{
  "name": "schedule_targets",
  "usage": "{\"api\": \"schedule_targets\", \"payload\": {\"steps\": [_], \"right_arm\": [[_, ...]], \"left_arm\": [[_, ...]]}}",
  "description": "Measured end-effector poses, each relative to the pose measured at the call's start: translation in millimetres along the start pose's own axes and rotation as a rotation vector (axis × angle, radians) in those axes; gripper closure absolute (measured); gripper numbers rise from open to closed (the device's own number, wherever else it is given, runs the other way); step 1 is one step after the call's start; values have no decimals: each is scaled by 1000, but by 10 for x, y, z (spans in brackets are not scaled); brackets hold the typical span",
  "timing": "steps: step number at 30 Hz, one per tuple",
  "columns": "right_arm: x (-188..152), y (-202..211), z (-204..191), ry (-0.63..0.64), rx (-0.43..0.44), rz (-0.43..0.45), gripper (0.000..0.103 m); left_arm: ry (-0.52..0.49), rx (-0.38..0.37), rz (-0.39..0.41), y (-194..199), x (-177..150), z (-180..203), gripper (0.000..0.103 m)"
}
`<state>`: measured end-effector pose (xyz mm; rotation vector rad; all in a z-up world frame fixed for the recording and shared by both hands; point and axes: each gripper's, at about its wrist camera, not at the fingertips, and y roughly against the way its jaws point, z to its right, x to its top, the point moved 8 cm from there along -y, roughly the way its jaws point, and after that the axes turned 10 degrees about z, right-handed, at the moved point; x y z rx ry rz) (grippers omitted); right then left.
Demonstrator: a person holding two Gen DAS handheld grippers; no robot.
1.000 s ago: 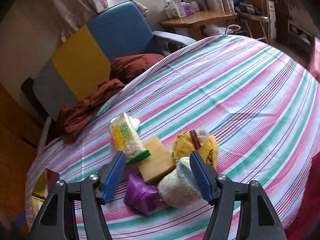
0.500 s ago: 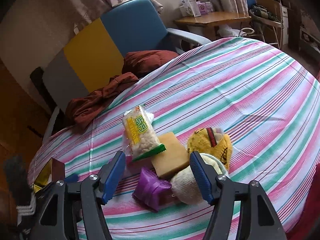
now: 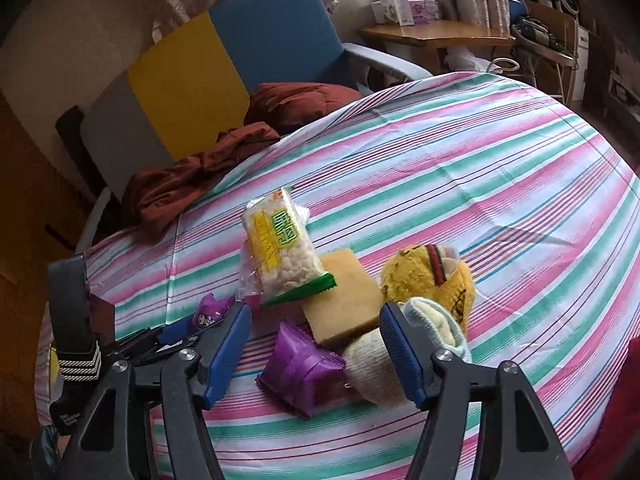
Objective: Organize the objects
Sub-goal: 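Grasp the purple snack packet with the left gripper while the right gripper grasps the WEIDAN snack bag, then carry the purple packet and WEIDAN bag into the gold tray and release both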
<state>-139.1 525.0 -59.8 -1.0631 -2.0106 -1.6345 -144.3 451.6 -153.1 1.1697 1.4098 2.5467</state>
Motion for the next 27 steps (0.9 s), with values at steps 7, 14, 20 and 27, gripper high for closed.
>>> {"api": "schedule_targets", "payload": {"steps": [7, 14, 20, 27], "right_arm": [[155, -461, -298, 190, -18, -101, 35], [126, -917, -378, 276, -63, -188, 53], [78, -782, -401, 301, -48, -176, 56], [-62, -382, -495, 294, 1, -145, 57]], "left_arm": [[26, 52, 4, 247, -166, -151, 52], [40, 78, 3, 446, -301, -267, 52], [25, 80, 18, 552, -370, -265, 52], [12, 64, 67, 796, -387, -171, 52]]}}
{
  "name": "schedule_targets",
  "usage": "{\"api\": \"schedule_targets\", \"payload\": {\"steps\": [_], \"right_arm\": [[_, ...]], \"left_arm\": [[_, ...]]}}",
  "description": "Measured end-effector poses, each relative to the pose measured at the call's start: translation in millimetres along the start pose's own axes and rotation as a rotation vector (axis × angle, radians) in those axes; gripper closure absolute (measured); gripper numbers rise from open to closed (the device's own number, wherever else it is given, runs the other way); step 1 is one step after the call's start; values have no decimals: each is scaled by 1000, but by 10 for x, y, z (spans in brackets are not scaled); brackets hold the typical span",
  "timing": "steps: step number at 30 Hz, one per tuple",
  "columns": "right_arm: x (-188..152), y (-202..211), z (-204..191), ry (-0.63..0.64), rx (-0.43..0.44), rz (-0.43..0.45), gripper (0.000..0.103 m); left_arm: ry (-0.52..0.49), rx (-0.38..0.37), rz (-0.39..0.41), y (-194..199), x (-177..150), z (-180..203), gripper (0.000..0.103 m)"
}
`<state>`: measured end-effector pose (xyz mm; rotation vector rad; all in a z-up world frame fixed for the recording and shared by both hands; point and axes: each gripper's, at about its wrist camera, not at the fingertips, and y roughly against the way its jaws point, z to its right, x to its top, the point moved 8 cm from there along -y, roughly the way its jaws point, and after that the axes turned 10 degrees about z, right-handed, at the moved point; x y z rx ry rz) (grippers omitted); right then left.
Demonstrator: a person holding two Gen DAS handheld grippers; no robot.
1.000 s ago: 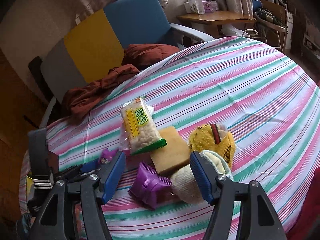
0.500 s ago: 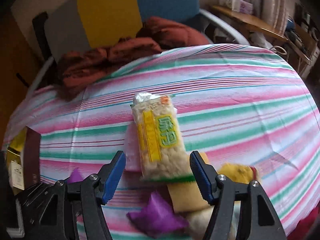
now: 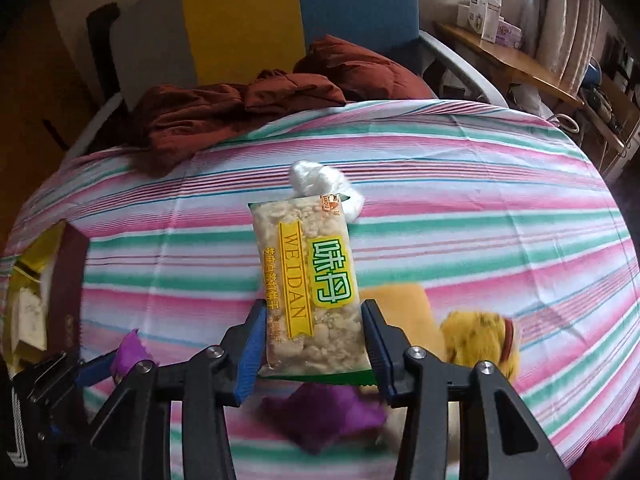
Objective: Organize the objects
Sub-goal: 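Carry the purple packet and WEIDAN bag into the gold tray and release both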
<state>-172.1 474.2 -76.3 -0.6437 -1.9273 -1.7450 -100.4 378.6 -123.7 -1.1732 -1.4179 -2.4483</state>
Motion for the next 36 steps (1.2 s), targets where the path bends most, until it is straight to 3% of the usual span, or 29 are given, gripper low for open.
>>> {"api": "schedule_targets", "payload": {"steps": [9, 14, 20, 27, 36], "right_arm": [[-259, 402, -508, -17, 136, 42, 57], [-332, 567, -961, -2, 229, 64, 57], [-386, 675, -1575, 46, 328, 74, 57], [-416, 729, -2323, 122, 422, 68, 57], [-438, 559, -2890, 176, 423, 30, 56]], "left_arm": [[-54, 32, 131, 666, 36, -18, 52], [-57, 85, 212, 1115, 23, -243, 51], [9, 182, 267, 1600, -149, -787, 50], [165, 324, 297, 2034, -469, -1724, 50], [268, 433, 322, 2303, -718, -2470, 50]]}}
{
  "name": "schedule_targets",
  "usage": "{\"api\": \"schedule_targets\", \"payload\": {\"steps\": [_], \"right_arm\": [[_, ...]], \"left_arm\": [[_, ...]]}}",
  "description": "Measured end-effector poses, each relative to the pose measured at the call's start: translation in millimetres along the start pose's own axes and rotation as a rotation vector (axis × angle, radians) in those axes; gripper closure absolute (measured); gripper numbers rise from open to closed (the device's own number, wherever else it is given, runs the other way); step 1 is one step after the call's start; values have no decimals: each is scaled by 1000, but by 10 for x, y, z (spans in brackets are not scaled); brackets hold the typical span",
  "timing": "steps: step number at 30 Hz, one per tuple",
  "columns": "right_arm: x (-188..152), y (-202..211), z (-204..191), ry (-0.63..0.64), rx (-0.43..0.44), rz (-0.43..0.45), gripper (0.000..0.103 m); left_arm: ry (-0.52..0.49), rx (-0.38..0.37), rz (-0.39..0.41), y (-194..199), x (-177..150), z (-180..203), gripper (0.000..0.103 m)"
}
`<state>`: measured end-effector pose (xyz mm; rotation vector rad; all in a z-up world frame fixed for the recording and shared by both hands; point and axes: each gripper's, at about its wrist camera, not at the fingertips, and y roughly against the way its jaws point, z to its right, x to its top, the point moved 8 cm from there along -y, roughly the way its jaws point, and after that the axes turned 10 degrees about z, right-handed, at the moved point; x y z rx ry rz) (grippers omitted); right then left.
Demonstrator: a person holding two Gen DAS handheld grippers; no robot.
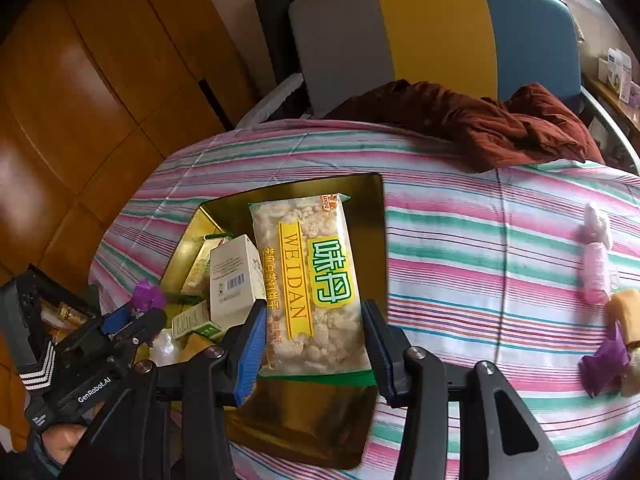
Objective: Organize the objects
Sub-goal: 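Carry the purple packet and WEIDAN bag into the gold tray and release both, then move both grippers back toward the remaining pile of items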
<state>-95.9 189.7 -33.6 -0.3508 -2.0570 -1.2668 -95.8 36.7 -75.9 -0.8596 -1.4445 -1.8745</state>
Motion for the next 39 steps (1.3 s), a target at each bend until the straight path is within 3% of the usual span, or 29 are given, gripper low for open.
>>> {"api": "schedule_targets", "payload": {"steps": [3, 8, 18, 26, 39], "right_arm": [[6, -73, -3, -36, -12, -7, 56], [-51, -202, -13, -108, -7, -31, 52], [-326, -117, -190, -50, 9, -42, 52], [-510, -52, -324, 55, -53, -7, 52], [-609, 30, -341, 82, -93, 43, 52]], "left_arm": [[-4, 11, 6, -29, 43, -105, 48], [1, 54, 50, -23, 149, -219, 29], [73, 149, 63, 203, 47, -628, 29], [38, 181, 84, 402, -98, -519, 18], [-127, 166, 153, 556, -70, -57, 14]]}}
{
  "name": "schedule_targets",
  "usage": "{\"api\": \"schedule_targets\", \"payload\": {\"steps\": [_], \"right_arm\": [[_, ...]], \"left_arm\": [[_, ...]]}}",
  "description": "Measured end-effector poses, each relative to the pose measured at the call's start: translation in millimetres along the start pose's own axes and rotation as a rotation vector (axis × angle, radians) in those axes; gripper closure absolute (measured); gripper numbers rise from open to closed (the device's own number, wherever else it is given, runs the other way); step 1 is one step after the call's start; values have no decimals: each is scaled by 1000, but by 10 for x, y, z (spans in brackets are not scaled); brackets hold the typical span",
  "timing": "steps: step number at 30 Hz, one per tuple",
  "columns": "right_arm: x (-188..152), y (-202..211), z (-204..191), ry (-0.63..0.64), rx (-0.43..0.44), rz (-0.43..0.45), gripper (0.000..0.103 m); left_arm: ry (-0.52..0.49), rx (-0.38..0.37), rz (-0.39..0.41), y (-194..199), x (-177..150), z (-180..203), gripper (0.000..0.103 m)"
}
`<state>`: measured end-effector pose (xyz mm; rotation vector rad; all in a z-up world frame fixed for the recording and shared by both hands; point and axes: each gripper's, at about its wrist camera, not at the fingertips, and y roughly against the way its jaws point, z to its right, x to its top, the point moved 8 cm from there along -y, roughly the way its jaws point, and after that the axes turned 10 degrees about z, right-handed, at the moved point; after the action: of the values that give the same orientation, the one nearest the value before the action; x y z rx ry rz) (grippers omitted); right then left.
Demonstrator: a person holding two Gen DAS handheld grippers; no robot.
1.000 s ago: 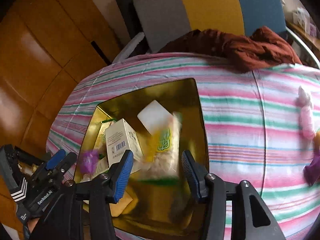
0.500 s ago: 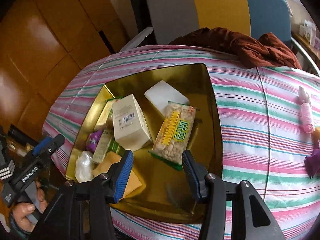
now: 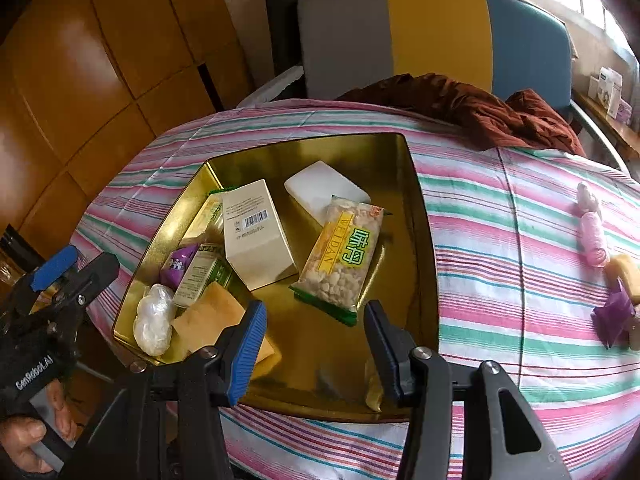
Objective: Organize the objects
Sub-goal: 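Move both grippers back toward the remaining pile of items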
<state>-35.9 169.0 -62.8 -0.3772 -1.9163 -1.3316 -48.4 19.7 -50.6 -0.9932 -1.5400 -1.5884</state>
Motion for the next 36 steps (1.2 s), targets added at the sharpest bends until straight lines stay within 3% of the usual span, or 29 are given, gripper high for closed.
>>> {"api": "schedule_targets", "payload": {"steps": [36], "right_arm": [[-6, 121, 115, -24, -33, 39, 52]], "left_arm": [[-132, -31, 56, 177, 9, 385, 14]]}}
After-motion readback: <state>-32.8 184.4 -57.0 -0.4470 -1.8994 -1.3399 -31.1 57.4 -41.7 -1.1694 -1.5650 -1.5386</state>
